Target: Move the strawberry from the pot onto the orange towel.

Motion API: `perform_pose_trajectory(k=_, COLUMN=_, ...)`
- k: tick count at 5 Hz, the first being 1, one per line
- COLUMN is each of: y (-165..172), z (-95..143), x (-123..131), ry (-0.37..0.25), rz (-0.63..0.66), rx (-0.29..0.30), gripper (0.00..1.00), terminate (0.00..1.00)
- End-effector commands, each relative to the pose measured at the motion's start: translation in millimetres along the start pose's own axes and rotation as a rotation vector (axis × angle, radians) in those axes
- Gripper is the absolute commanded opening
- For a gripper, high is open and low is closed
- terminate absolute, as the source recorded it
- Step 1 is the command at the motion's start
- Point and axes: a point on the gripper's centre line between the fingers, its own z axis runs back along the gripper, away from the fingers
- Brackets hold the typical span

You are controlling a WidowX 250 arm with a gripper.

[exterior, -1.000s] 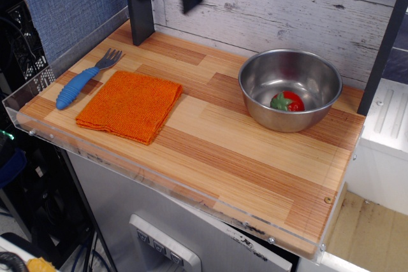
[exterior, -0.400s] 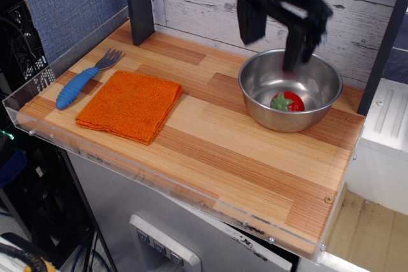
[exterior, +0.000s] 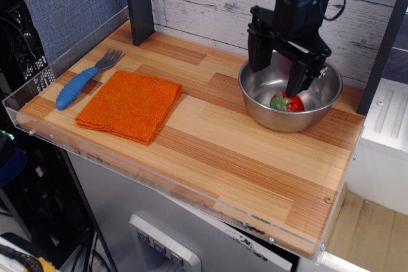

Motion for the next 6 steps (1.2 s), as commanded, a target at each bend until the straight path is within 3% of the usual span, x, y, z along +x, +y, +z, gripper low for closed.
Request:
perform_pose_trajectory(k=1, y=11.5, z=3.3, x=15.4, ry=-0.048, rz=0.055, rx=0.003, gripper=1.00, terminate=0.00)
perform_pose_trajectory(k=4, y=-5.5, z=7.6, x=10.4, ry=-0.086, rz=0.062, rx=-0.038, gripper=1.00, terminate=0.00)
perform_pose_trajectory(k=6, y=-10.6, z=-0.9, x=7.1, ry=-0.057, rz=0.045, rx=-0.024, gripper=1.00, terminate=0.00)
